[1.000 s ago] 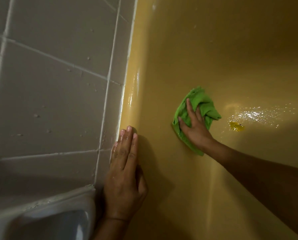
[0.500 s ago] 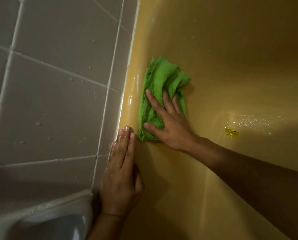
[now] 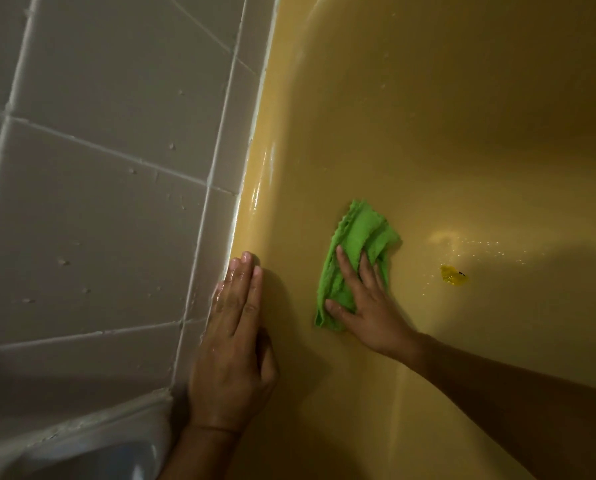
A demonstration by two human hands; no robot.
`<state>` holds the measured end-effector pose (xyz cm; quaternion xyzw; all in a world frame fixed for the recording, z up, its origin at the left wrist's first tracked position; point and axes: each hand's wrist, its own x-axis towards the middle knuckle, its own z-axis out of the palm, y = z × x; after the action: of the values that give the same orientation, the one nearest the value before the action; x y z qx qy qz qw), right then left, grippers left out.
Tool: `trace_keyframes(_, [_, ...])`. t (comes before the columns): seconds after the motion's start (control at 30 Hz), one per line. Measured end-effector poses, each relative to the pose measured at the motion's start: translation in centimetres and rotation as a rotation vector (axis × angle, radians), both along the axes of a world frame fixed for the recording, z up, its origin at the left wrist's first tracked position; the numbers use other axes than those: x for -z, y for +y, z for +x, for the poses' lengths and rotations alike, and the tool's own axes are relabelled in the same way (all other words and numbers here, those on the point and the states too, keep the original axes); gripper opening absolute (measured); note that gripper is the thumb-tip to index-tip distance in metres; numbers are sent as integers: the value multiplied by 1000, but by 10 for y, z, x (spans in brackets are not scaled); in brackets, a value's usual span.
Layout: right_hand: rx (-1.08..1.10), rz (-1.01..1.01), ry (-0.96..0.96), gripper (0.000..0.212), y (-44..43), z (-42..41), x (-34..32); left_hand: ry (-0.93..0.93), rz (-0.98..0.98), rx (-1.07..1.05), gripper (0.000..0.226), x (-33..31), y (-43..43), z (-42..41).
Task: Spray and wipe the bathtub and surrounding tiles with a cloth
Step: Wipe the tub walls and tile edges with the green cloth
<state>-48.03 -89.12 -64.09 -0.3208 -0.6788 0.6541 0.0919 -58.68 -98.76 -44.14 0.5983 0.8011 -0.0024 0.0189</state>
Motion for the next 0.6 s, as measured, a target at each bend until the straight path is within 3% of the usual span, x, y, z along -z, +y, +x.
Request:
trace_keyframes(0.27, [242, -176, -13, 79, 52, -21, -6, -5, 9, 21, 84, 1, 2, -2])
trace_keyframes(0.5, [211, -4, 94, 85, 56, -36, -63, -21, 53, 48, 79, 4, 4, -6])
trace_keyframes(0.6, [158, 55, 103, 76, 45, -33, -82, -28, 65, 49, 78, 4, 6, -6])
